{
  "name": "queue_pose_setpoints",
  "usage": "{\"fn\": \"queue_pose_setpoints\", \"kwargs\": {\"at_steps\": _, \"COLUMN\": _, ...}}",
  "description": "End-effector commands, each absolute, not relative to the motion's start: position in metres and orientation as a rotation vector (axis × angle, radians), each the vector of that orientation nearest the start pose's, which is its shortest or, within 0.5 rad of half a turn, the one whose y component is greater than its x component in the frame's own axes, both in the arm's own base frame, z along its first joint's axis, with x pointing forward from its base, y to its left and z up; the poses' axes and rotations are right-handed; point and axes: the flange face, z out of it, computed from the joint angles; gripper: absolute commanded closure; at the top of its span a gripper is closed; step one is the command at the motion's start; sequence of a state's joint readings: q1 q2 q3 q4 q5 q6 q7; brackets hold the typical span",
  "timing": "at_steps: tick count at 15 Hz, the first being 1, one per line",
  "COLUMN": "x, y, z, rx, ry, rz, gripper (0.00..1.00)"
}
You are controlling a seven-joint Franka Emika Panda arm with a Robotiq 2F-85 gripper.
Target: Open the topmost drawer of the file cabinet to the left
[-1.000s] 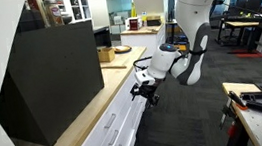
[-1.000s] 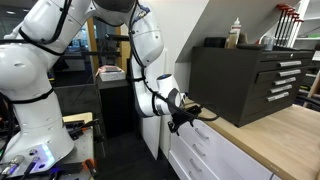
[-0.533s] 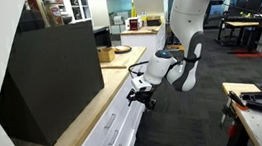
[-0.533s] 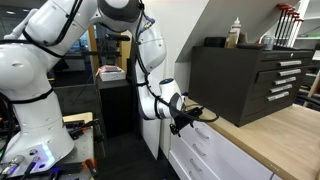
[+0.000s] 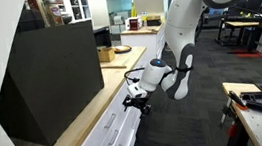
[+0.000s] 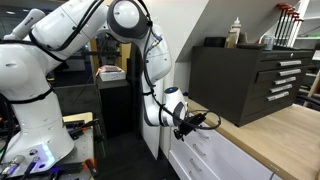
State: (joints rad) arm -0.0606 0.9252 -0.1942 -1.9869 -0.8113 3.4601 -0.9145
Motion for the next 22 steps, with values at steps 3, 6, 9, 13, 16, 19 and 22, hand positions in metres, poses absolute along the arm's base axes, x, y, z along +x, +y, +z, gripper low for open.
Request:
{"fn": "queue_pose_setpoints", "kwargs": {"at_steps": 3, "x": 0.589, "y": -0.062, "z": 0.021, "rx": 1.884, "ry": 2.019, "rz": 0.519, "gripper": 0.00}}
{"fn": "queue_pose_setpoints", "kwargs": {"at_steps": 6, "x": 0.596, "y": -0.061, "z": 0.009, "rx": 1.871, "ry": 2.027, "rz": 0.534, "gripper": 0.00}}
{"fn": "queue_pose_setpoints", "kwargs": {"at_steps": 9, "x": 0.603, "y": -0.061, "z": -0.001, "rx": 1.856, "ry": 2.029, "rz": 0.543, "gripper": 0.00}}
{"fn": "queue_pose_setpoints", "kwargs": {"at_steps": 13, "x": 0.615, "y": -0.055, "z": -0.002, "rx": 1.825, "ry": 2.030, "rz": 0.569, "gripper": 0.00}}
{"fn": "queue_pose_setpoints", "kwargs": {"at_steps": 16, "x": 0.625, "y": -0.050, "z": 0.002, "rx": 1.807, "ry": 2.022, "rz": 0.597, "gripper": 0.00}}
{"fn": "queue_pose_setpoints", "kwargs": {"at_steps": 19, "x": 0.627, "y": -0.050, "z": -0.003, "rx": 1.811, "ry": 2.017, "rz": 0.598, "gripper": 0.00}}
{"fn": "queue_pose_setpoints", "kwargs": {"at_steps": 22, "x": 0.625, "y": -0.052, "z": -0.011, "rx": 1.812, "ry": 2.023, "rz": 0.596, "gripper": 0.00}}
